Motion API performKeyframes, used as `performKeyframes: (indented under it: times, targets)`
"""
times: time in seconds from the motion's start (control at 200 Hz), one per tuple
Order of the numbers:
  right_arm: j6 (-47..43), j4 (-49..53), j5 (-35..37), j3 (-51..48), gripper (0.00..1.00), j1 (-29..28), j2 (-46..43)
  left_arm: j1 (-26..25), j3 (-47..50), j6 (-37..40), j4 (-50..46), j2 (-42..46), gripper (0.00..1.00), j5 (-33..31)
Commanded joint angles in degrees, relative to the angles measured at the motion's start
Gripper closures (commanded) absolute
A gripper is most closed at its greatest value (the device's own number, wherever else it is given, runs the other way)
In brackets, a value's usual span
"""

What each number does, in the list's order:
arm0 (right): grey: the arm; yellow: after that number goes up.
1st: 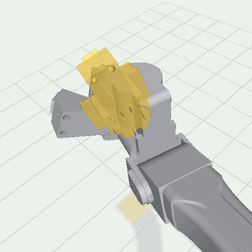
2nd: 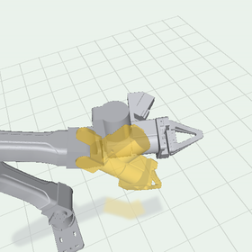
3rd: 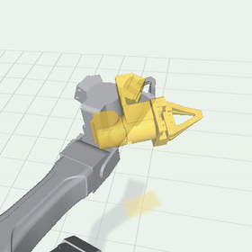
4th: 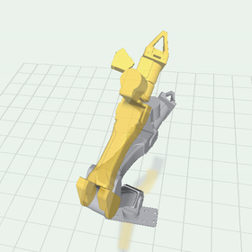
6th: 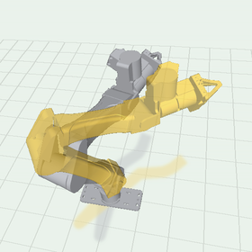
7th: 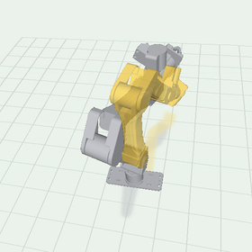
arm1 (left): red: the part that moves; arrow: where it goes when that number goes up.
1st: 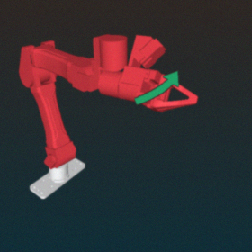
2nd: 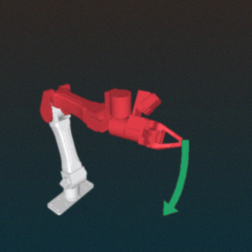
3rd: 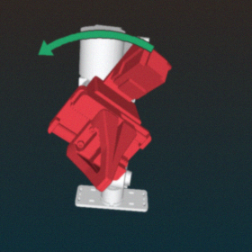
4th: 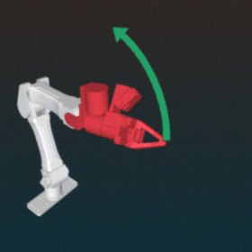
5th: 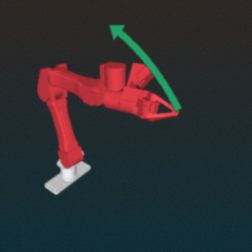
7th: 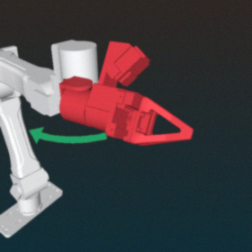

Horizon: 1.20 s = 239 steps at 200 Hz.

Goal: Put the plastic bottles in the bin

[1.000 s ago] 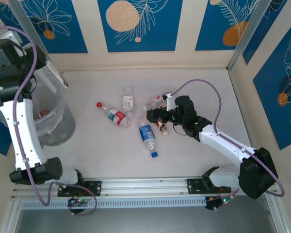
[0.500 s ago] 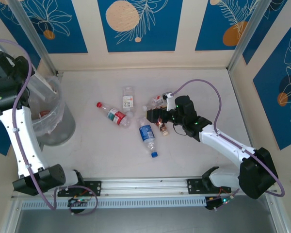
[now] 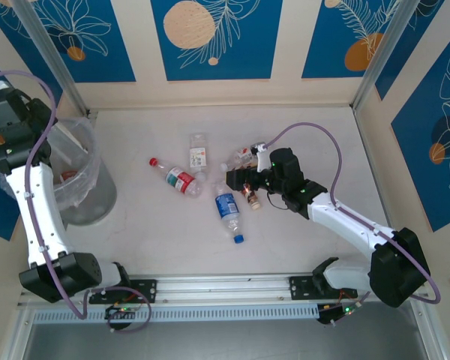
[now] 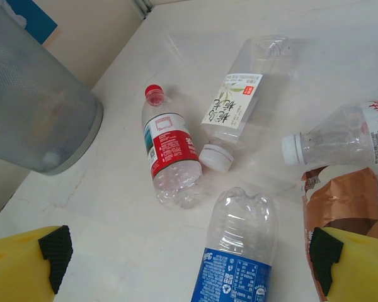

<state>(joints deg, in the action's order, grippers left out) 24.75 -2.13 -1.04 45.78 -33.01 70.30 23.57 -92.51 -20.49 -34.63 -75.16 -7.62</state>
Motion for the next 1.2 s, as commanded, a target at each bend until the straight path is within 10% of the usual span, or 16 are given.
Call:
performKeyframes:
  times: [0.0, 0.615, 1.19]
  targets:
    - [-1.48, 0.29, 0.86, 0.98, 0.0, -0.38, -0.08, 0.83, 3.63, 0.21, 2.49, 0.69, 0.61, -1.54]
    - [-0.98, 0.13, 1.13, 1.5, 0.01, -1.09, 1.16, -0.18, 20.21, -2.59, 6.98, 2.47, 0.53, -0.22]
    - [-0.93, 0.47, 1.82, 0.98, 0.01, -1.27, 1.16, -4.98, 17.44, -2.88, 2.48, 1.56, 0.17, -1.58]
